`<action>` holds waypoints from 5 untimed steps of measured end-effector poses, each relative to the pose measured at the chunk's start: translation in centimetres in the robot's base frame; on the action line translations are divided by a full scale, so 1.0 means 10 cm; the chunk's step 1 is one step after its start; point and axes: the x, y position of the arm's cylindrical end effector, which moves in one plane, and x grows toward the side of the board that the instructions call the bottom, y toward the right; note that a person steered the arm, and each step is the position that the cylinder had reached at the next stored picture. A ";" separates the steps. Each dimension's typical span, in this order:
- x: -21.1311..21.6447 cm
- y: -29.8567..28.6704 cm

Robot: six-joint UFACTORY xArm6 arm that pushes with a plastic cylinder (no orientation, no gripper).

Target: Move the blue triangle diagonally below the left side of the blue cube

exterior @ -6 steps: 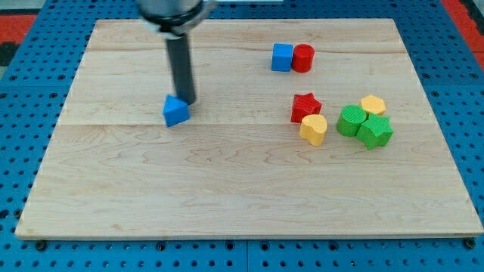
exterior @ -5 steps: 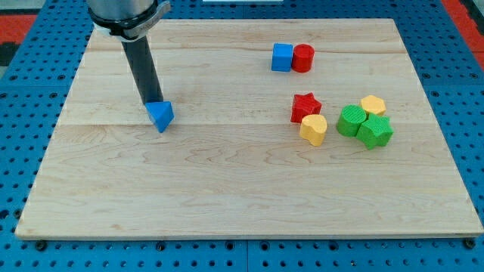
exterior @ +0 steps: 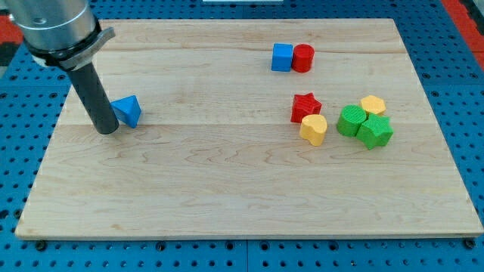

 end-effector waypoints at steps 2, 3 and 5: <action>-0.20 0.27; -0.24 0.71; -0.26 0.89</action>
